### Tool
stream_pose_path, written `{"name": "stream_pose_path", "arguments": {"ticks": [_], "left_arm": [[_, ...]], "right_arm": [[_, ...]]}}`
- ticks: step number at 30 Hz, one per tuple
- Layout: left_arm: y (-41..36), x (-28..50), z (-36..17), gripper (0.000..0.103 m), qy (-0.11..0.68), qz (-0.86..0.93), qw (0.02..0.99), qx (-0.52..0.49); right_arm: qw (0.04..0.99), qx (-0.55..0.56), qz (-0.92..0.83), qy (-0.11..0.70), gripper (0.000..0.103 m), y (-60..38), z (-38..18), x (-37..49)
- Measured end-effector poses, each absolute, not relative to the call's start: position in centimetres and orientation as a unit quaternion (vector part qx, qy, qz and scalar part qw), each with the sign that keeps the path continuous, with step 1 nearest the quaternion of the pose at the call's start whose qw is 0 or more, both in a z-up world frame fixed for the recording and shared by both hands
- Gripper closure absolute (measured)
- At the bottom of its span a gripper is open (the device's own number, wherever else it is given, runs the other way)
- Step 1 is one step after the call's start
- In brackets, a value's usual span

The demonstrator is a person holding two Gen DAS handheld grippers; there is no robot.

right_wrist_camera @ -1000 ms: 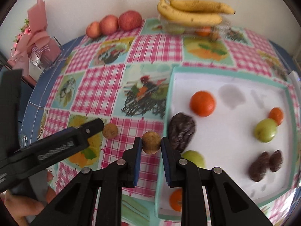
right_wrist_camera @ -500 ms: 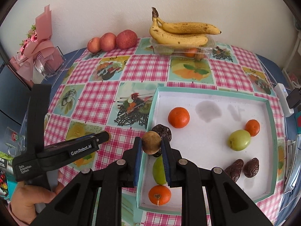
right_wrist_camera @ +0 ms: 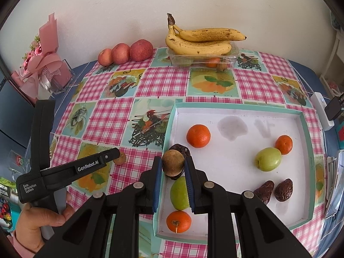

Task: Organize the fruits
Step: 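Grasp the other small brown fruit with the left tool while the right tool holds its fruit, then carry both small brown fruits over the tray with both tools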

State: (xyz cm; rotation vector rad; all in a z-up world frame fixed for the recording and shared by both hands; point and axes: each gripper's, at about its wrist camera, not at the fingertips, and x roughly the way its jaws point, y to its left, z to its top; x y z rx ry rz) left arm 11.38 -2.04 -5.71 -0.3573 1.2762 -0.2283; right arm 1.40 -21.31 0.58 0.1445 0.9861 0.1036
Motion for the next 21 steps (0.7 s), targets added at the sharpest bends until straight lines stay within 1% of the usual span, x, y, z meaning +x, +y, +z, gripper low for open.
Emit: {"name": "stream_pose_path", "arguments": {"ticks": [3, 7, 21], "left_arm": [[-1.9, 11.5, -5.8, 0.078, 0.591, -0.103, 0.782, -0.167], [-2.0, 11.6, -6.2, 0.069, 0.595, -0.102, 0.779, -0.169], [-3.0, 11.5, -6.8, 0.070, 0.606, -0.110, 0.770, -0.167]], "right_arm": [[0.877, 0.070, 0.050, 0.473, 0.081, -21.4, 0.5, 1.4], [0.876, 0.072, 0.050, 0.474, 0.081, -21.5, 0.4, 1.4], [0.876, 0.072, 0.049, 0.474, 0.081, -21.6, 0.5, 1.4]]}}
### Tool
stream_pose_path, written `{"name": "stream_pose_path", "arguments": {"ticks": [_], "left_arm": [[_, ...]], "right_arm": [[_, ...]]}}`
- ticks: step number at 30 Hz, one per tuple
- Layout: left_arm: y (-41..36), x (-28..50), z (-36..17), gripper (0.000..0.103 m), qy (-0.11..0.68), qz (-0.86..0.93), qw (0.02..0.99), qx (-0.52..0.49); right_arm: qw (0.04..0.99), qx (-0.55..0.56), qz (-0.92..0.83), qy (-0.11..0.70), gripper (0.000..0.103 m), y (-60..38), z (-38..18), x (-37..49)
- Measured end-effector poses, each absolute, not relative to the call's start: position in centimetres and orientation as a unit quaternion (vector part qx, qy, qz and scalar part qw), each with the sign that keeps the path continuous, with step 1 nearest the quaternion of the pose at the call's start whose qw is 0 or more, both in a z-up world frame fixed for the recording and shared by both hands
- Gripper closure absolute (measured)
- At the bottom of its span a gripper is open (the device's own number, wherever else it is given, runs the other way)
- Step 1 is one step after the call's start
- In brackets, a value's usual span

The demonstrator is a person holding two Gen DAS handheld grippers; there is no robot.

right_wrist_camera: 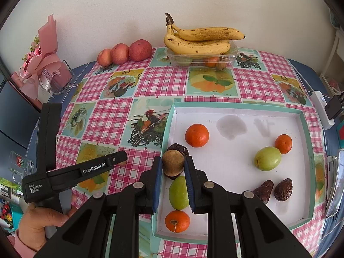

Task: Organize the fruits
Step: 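Carry both small brown fruits over the tray with both tools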

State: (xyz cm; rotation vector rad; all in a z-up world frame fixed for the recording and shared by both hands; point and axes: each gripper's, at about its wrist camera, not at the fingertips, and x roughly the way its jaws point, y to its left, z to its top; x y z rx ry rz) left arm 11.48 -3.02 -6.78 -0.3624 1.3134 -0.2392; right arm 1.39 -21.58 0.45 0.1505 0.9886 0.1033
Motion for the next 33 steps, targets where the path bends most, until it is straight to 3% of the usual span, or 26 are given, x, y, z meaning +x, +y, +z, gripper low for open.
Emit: {"name": "stream_pose_path", "arguments": {"ticks": [9, 33], "left_arm": [[-3.0, 11.4, -6.8, 0.077, 0.609, -0.106, 0.770, -0.159], [-9.0, 9.8, -0.5, 0.077, 0.557, -0.176, 0.803, -0.118]], "right_arm": [[0.876, 0.077, 0.047, 0.474, 0.081, -22.1, 0.5, 1.4], [0.841, 0.151, -0.088, 0.512, 0.081, -32.2, -2.0, 0.2]]}}
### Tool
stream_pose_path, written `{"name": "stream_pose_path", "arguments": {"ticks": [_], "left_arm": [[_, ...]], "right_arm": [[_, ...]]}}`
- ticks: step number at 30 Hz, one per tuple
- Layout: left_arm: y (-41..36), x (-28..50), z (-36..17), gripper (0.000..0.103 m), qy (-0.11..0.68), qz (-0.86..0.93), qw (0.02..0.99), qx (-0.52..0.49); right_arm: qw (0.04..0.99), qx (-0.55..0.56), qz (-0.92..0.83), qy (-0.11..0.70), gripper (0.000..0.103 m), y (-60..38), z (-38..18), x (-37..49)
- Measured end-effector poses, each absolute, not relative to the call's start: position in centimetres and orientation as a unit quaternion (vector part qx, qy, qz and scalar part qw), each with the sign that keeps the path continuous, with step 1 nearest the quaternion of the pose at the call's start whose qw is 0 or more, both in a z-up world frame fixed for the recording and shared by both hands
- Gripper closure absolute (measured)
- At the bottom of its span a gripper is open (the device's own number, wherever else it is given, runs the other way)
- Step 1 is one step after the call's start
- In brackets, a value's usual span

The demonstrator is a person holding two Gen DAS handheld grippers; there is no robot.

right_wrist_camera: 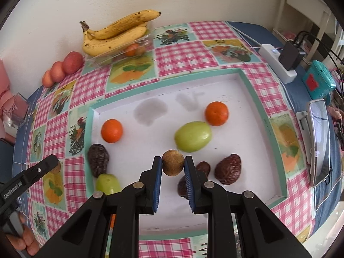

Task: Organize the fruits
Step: 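Carry both small brown fruits over the tray with both tools, then open both tools to drop the small brown fruits into the tray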

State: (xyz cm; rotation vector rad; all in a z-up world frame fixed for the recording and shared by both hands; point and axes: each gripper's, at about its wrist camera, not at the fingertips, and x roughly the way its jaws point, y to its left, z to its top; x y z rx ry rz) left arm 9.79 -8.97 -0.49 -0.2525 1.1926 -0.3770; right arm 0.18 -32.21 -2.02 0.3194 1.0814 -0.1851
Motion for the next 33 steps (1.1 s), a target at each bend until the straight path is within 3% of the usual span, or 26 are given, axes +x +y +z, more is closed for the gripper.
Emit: {"name": "stream_pose_path", "arguments": {"ticks": [15, 33], "left_arm": [[-14.1, 8.3, -0.3, 0.077, 0.548, -0.226, 0.803, -0.064], [-20.5, 8.6, -4.5, 0.076, 0.568, -0.246, 0.785, 0.015]], "right_arm": [[0.842, 0.153, -0.090, 0.509, 0.081, -32.9, -2.0, 0.1], [0.825, 0.137, -0.117, 0.536, 0.081, -35.7, -5.7, 1.3]]}}
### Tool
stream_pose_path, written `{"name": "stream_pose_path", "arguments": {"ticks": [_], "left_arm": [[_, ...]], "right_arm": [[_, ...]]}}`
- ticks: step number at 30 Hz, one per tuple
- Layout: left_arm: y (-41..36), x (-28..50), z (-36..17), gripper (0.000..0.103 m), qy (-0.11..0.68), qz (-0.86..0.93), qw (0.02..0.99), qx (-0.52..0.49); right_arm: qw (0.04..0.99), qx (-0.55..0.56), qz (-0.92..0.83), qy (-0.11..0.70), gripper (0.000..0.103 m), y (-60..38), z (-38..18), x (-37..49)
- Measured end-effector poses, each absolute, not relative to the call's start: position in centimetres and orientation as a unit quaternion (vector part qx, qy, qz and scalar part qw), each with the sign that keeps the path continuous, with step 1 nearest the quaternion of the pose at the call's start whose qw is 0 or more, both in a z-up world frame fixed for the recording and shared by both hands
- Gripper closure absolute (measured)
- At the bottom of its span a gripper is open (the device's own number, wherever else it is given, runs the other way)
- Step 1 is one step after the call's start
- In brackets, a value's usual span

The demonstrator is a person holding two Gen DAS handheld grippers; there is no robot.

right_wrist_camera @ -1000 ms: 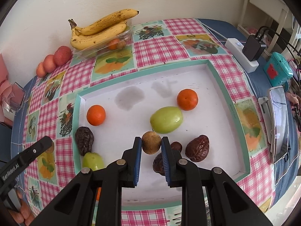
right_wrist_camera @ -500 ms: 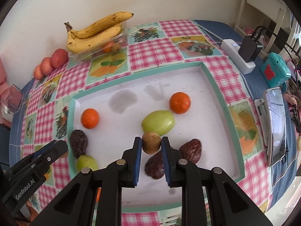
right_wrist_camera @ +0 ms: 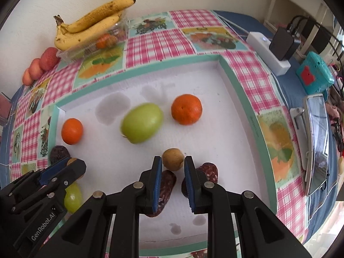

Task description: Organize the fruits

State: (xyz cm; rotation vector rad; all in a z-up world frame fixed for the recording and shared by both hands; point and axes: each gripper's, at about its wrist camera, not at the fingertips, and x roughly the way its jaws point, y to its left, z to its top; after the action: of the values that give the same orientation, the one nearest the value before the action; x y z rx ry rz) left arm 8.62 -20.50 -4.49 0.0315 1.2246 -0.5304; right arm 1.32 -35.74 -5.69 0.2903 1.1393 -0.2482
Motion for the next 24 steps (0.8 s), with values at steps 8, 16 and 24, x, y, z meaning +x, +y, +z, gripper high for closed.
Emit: {"name": "stream_pose_path", "arguments": {"ticks": [8, 16, 24], "left_arm": [[-20.2, 7.6, -3.3, 0.071, 0.561, -0.243, 0.791, 0.039], [-15.2, 6.5, -0.1, 0.021, 0.530, -0.183, 0.828, 0.024], [-7.3, 5.4, 2.7, 0.000, 0.482, -0.084, 0.872, 0.017]], "right_arm": [[0.827, 0.146, -0.125, 0.528, 0.076, -36.1, -5.1, 0.3], [0.839, 0.149, -0.125, 0.509, 0.036, -34.7, -3.7, -2.0], [0.868, 0.119, -0.089, 0.475, 0.009, -30.7, -1.9, -4.3]]}}
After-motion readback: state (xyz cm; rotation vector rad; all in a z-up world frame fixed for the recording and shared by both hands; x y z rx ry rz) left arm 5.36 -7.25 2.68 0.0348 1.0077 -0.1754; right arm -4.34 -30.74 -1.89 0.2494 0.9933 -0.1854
